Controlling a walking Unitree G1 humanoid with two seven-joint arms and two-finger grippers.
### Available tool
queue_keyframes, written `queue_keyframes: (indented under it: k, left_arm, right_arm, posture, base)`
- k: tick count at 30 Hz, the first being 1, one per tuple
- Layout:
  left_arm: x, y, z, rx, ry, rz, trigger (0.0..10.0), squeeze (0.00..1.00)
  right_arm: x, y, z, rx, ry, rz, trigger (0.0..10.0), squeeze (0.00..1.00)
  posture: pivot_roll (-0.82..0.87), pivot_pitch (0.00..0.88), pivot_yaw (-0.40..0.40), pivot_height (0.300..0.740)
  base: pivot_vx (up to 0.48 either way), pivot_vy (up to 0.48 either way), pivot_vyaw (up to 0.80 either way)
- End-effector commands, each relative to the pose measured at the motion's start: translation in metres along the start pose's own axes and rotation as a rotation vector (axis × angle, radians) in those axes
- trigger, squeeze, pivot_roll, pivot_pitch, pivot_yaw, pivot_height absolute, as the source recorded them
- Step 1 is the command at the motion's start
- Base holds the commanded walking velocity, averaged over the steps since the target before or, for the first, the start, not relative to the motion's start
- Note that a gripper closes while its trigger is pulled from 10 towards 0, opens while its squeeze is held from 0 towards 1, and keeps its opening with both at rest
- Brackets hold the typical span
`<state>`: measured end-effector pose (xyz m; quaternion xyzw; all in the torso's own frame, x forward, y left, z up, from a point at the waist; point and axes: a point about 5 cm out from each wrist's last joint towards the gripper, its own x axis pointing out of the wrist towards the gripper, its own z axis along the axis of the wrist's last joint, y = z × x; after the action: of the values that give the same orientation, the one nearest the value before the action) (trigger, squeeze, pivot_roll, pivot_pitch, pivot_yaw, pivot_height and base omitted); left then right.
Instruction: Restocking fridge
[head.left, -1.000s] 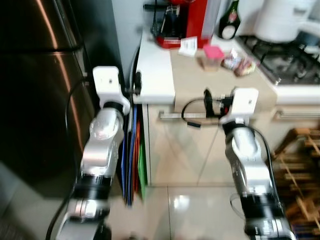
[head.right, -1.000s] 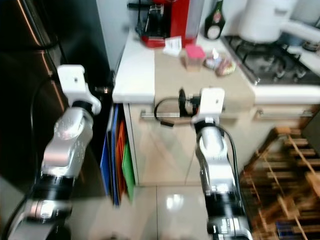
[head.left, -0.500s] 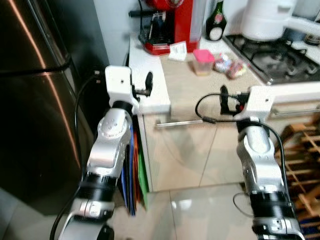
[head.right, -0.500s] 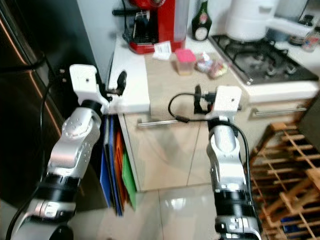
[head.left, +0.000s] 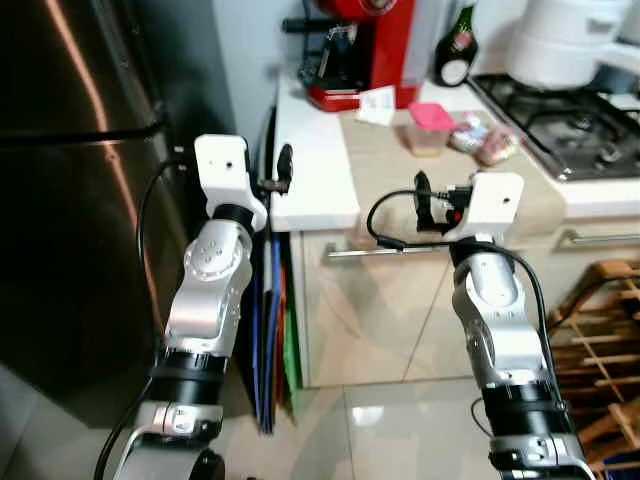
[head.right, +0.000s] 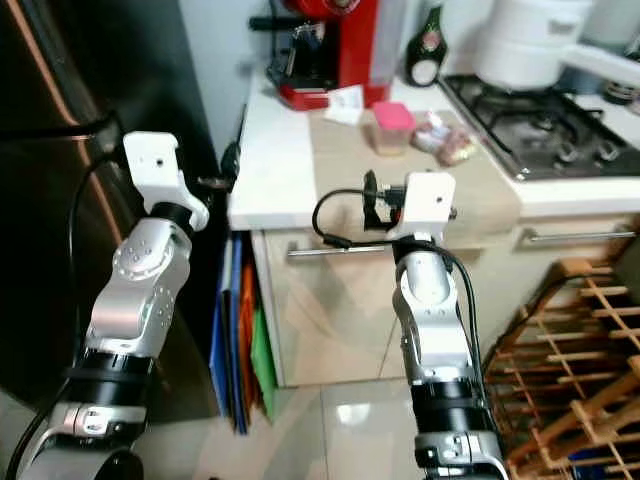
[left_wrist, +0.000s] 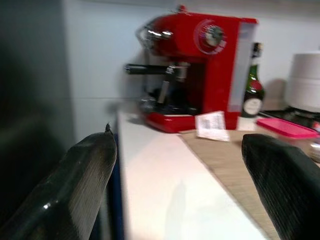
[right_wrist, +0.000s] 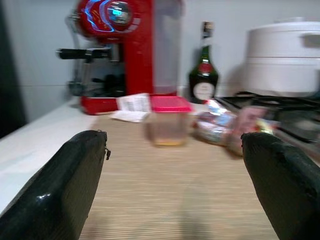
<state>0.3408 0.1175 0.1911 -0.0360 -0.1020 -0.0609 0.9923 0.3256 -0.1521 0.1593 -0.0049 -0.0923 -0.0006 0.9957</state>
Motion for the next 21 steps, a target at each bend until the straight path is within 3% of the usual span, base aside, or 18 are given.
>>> queue_keyframes:
  k: [1, 11, 14, 21]
  left_arm:
    - [0.003, 0.0, 0.002, 0.024, 0.004, 0.011, 10.0, 0.0]
    - [0.001, -0.006, 0.006, 0.006, -0.029, -0.022, 10.0, 0.0]
    - [-0.001, -0.012, 0.008, -0.043, -0.051, -0.081, 10.0, 0.0]
    - [0.0, -0.011, 0.005, -0.023, -0.023, -0.07, 10.0, 0.0]
  right_arm:
    - [0.0, -0.001, 0.004, 0.0, -0.022, -0.006, 10.0, 0.0]
    - [0.0, -0.003, 0.006, -0.01, -0.026, -0.006, 10.0, 0.0]
    - [0.001, -0.005, 0.007, -0.015, -0.028, -0.01, 10.0, 0.0]
    - [0.001, -0.004, 0.007, -0.017, -0.027, -0.008, 10.0, 0.0]
  posture:
    - [-0.05, 0.0, 0.047, 0.74]
    - [-0.05, 0.0, 0.044, 0.74]
    - [-0.05, 0.0, 0.044, 0.74]
    - [-0.06, 0.0, 0.043, 0.74]
  base:
    - [0.0, 0.0, 0.0]
    - [0.0, 0.0, 0.0]
    - [0.0, 0.0, 0.0]
    - [0.453, 0.0, 0.0]
